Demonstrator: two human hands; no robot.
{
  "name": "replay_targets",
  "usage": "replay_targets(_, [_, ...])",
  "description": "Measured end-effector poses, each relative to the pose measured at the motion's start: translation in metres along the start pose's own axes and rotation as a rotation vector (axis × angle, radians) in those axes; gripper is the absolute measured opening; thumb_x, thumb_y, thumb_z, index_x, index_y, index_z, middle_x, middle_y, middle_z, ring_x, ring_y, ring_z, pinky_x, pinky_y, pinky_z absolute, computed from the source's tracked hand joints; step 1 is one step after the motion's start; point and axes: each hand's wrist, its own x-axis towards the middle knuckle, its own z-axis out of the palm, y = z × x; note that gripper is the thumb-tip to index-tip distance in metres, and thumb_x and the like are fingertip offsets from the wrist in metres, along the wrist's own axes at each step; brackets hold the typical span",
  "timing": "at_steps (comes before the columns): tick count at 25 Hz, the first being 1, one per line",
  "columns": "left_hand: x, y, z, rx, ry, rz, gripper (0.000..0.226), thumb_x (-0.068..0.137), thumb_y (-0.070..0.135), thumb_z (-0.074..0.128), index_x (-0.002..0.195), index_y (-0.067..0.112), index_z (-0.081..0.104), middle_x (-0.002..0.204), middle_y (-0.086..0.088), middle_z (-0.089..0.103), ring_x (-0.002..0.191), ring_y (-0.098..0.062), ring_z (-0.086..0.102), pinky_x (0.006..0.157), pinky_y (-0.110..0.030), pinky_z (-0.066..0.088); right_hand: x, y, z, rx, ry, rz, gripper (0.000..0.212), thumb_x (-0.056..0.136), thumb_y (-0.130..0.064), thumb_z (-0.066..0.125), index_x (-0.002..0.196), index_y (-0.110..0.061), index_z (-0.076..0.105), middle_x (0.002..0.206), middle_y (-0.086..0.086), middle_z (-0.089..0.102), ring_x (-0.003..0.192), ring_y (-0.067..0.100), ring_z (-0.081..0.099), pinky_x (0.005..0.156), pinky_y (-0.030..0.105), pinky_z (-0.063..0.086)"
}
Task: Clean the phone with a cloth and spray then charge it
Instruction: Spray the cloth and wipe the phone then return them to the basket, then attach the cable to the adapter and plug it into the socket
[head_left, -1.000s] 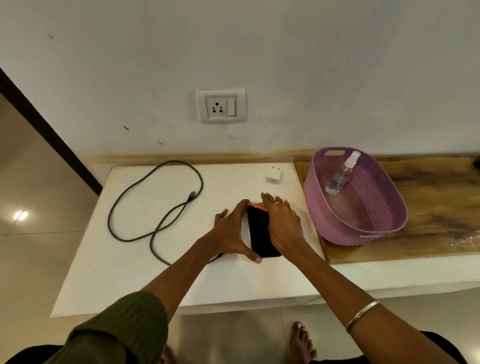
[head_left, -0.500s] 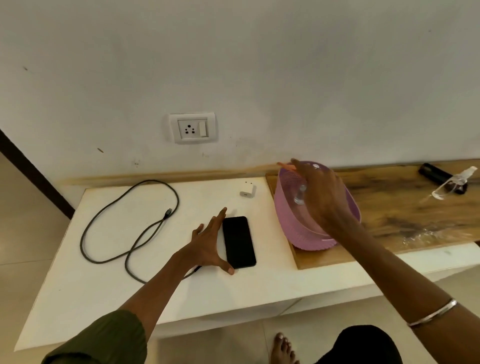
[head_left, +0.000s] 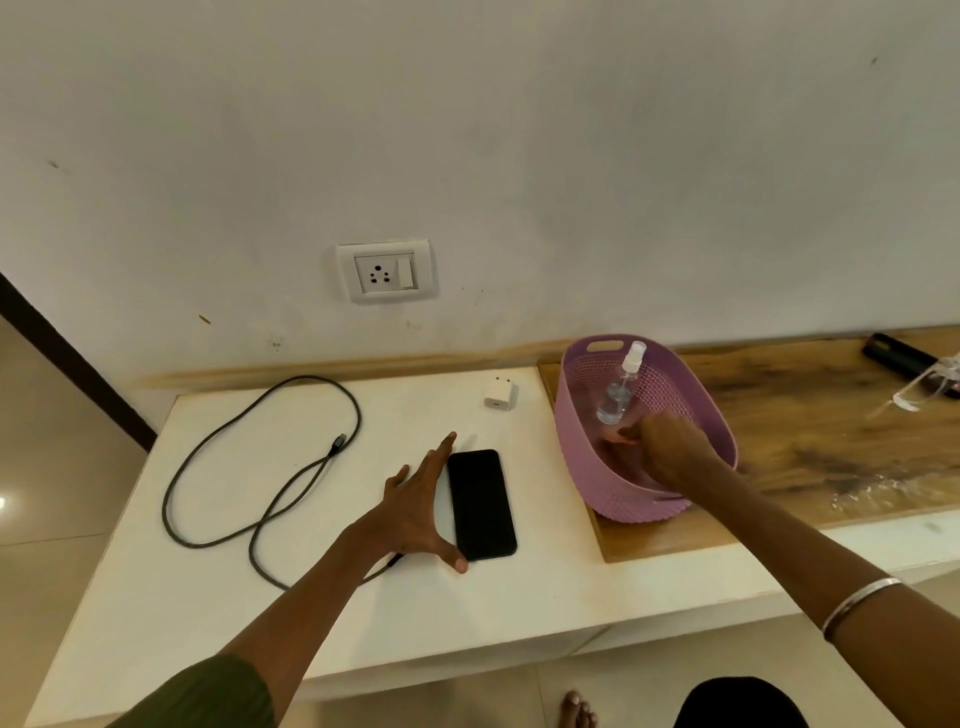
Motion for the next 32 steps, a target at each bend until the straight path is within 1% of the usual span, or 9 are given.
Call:
replay_targets(2, [-0.001, 0.000, 0.001, 0.005, 0.008, 0.006, 0.162, 0.031, 0.073, 0.086, 0.143, 0.052, -0.029, 0.164, 0.014, 0.003, 0.152, -0.012, 0.001, 0.118, -0.034, -0.007, 0.003, -0.001, 0.003, 0.086, -0.097, 0.003, 0.019, 0.093, -0.030, 0.056, 0.101, -0.017, 0.067, 0.073, -0.010, 0.058, 0.064, 0.006, 0.054, 0.067, 0.021, 0.044])
replay_targets(6, [0.001, -0.002, 0.003, 0.015, 0.023, 0.004, 0.163, 0.028, 0.075, 0.085, 0.143, 0.052, -0.028, 0.164, 0.013, 0.004, 0.152, -0.012, 0.001, 0.119, -0.037, -0.006, 0.008, 0.003, 0.006, 0.053, -0.195, 0.011, 0.020, 0.094, -0.027, 0.055, 0.107, -0.014, 0.064, 0.095, 0.005, 0.068, 0.077, 0.014, 0.056, 0.082, 0.025, 0.046])
replay_targets(12, [0.001, -0.002, 0.003, 0.028, 0.025, 0.017, 0.164, 0.028, 0.073, 0.087, 0.142, 0.054, -0.029, 0.165, 0.012, 0.005, 0.152, -0.016, 0.002, 0.120, -0.038, -0.004, 0.012, 0.014, 0.006, -0.034, -0.360, 0.030, 0.029, 0.094, -0.028, 0.054, 0.120, -0.018, 0.064, 0.110, 0.004, 0.069, 0.095, 0.017, 0.062, 0.092, 0.027, 0.046])
replay_targets(15, [-0.003, 0.002, -0.003, -0.112, 0.039, -0.015, 0.163, 0.025, 0.068, 0.091, 0.142, 0.059, -0.023, 0.164, 0.013, 0.005, 0.151, -0.026, 0.011, 0.121, -0.050, 0.011, 0.010, 0.015, -0.003, -0.032, -0.383, -0.009, 0.035, 0.092, -0.021, 0.057, 0.127, -0.020, 0.059, 0.122, 0.003, 0.066, 0.105, 0.018, 0.062, 0.091, 0.026, 0.046])
replay_targets(17, [-0.014, 0.001, -0.008, -0.231, 0.101, 0.006, 0.159, 0.030, 0.060, 0.095, 0.144, 0.060, -0.016, 0.161, 0.024, 0.010, 0.147, -0.017, 0.022, 0.117, -0.046, 0.027, 0.008, 0.012, -0.015, 0.001, -0.297, 0.030, 0.036, 0.089, -0.011, 0.061, 0.125, -0.017, 0.061, 0.123, 0.004, 0.066, 0.102, 0.016, 0.064, 0.089, 0.028, 0.051])
replay_targets(21, [-0.049, -0.014, -0.026, -0.197, 0.267, 0.061, 0.110, 0.070, 0.044, 0.086, 0.152, 0.048, 0.014, 0.154, 0.035, 0.020, 0.136, 0.008, 0.029, 0.112, -0.029, 0.032, -0.007, 0.004, -0.054, 0.037, -0.025, 0.110, 0.025, 0.086, -0.008, 0.063, 0.108, -0.019, 0.070, 0.100, 0.001, 0.073, 0.064, -0.001, 0.057, 0.063, 0.020, 0.050])
replay_targets(24, [-0.073, -0.036, -0.055, -0.083, 0.623, 0.051, 0.048, 0.087, 0.015, 0.074, 0.132, 0.018, 0.061, 0.144, 0.006, 0.053, 0.129, -0.007, 0.052, 0.108, -0.037, 0.045, -0.014, -0.020, -0.091, 0.076, 0.197, 0.057, 0.027, 0.087, -0.006, 0.056, 0.099, -0.022, 0.074, 0.086, -0.001, 0.074, 0.057, 0.000, 0.056, 0.047, 0.017, 0.040])
replay_targets(27, [-0.088, -0.051, -0.086, -0.056, 0.875, -0.062, 0.020, 0.087, -0.001, 0.068, 0.100, 0.012, 0.075, 0.097, -0.002, 0.077, 0.090, -0.019, 0.074, 0.084, -0.037, 0.058, -0.006, -0.056, -0.108, 0.182, 0.336, 0.000, 0.027, 0.089, -0.007, 0.054, 0.100, -0.023, 0.074, 0.097, 0.001, 0.075, 0.067, 0.009, 0.063, 0.054, 0.020, 0.046])
replay_targets(32, [-0.093, -0.067, -0.100, -0.112, 0.855, -0.288, 0.012, 0.090, 0.007, 0.066, 0.086, 0.017, 0.073, 0.076, 0.004, 0.072, 0.066, -0.009, 0.067, 0.066, -0.020, 0.048, 0.039, -0.126, -0.074, 0.289, 0.257, -0.118, 0.039, 0.086, 0.002, 0.052, 0.113, -0.021, 0.068, 0.110, 0.006, 0.071, 0.093, 0.020, 0.066, 0.071, 0.024, 0.048])
